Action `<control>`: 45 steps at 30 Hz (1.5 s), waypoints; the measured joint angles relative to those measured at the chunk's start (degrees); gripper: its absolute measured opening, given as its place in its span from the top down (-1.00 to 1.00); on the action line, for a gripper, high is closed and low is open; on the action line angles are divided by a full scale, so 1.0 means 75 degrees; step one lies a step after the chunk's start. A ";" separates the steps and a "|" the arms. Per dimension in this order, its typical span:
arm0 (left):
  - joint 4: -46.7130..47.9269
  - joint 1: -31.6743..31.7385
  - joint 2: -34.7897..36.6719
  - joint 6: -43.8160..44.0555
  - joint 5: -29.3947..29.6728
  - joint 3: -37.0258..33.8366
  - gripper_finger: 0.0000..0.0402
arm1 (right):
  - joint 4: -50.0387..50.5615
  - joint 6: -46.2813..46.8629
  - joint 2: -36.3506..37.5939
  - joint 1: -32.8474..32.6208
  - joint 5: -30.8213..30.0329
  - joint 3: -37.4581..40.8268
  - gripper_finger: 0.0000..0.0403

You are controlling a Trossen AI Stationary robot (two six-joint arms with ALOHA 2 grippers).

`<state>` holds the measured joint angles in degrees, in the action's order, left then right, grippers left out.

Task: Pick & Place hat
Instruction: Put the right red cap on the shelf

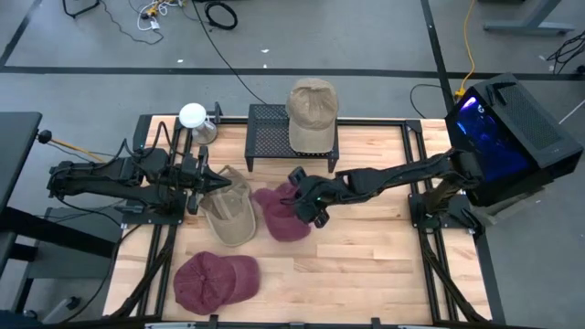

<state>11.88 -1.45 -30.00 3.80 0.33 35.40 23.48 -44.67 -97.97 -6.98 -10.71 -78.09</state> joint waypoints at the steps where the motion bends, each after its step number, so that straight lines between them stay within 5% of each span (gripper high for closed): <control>1: 0.0000 0.0000 0.0000 -0.0001 -0.0001 0.0001 0.93 | 0.0012 -0.0060 0.0082 0.0000 -0.0060 -0.0025 1.00; 23: 0.0000 -0.0001 0.0001 -0.0001 0.0001 0.0000 0.93 | -0.1033 -0.2448 0.0427 0.0250 -0.2056 -0.1952 1.00; 36: -0.0003 0.0000 0.0003 -0.0001 0.0001 0.0000 0.93 | -0.1929 -0.2276 0.0419 0.1214 -0.2029 -0.1949 1.00; 45: 0.0000 -0.0003 0.0002 0.0000 0.0001 0.0001 0.93 | -0.2653 -0.1442 0.0180 0.1935 -0.0832 -0.1943 1.00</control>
<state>11.88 -1.47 -29.98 3.80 0.34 35.41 3.58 -55.48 -96.61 7.53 -16.95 -92.66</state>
